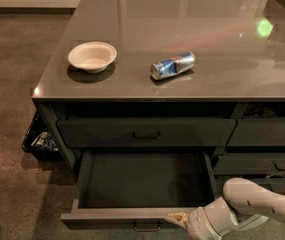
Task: Close middle drawer
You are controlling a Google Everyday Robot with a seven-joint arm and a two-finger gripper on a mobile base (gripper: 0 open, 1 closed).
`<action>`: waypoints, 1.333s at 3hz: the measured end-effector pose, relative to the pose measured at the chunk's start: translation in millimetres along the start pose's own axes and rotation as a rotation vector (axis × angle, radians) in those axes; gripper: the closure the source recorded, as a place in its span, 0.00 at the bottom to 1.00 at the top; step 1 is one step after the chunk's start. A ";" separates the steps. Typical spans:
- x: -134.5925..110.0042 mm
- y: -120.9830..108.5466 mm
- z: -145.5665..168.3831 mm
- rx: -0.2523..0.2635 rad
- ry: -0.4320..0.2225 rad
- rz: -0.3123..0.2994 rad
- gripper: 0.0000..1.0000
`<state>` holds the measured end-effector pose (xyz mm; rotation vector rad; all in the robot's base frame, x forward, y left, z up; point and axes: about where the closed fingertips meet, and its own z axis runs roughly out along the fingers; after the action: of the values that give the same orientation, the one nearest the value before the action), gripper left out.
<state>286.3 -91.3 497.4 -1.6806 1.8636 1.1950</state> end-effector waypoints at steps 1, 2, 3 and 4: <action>11.9 -3.3 11.4 -0.023 -0.015 0.000 0.00; 22.4 -7.2 22.6 -0.046 -0.031 0.004 0.00; 24.3 -14.6 29.4 -0.033 -0.023 -0.026 0.00; 22.3 -38.4 28.2 0.048 -0.002 -0.046 0.00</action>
Offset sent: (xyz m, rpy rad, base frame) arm -0.0042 0.0044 -0.0505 0.0585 0.0519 0.0283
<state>309.7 -81.1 451.4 -1.6866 1.8274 1.1240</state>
